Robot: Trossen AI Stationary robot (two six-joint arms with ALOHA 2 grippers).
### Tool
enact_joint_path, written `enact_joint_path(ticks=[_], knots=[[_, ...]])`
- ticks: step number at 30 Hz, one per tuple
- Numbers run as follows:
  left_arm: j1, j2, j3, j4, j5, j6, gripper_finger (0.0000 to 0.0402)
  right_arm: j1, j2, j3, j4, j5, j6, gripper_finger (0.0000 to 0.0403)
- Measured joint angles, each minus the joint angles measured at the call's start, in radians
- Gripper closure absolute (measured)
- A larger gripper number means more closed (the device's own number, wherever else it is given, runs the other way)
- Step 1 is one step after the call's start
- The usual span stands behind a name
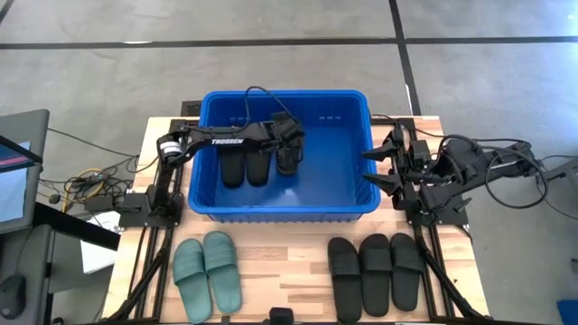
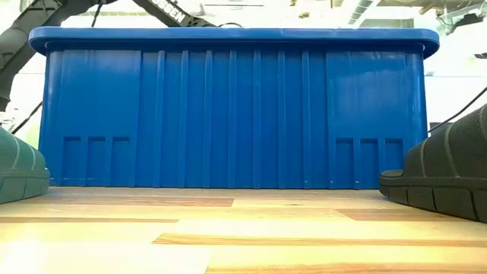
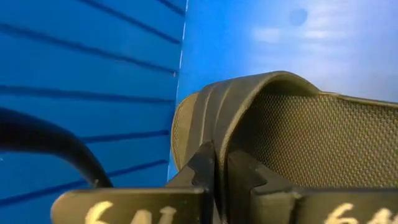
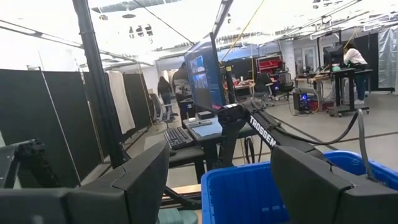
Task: Pick and place slides into bin
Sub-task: Put the black slide into the blue bin
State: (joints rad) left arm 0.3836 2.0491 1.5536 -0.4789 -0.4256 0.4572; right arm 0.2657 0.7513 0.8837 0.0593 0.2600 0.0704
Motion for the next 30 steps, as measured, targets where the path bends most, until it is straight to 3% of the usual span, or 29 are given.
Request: enact_joint_path(ticks=[17,30], knots=[[0.07,-0.002,-0.005,0.0,0.066,0.031,0.04,0.0,0.001,0.0,0.0,0.0,0.0,0.0137],[0.08,-0.002,-0.005,-0.018,0.124,0.005,0.0315,0.0,0.001,0.0,-0.01,0.0,0.0,0.0137]])
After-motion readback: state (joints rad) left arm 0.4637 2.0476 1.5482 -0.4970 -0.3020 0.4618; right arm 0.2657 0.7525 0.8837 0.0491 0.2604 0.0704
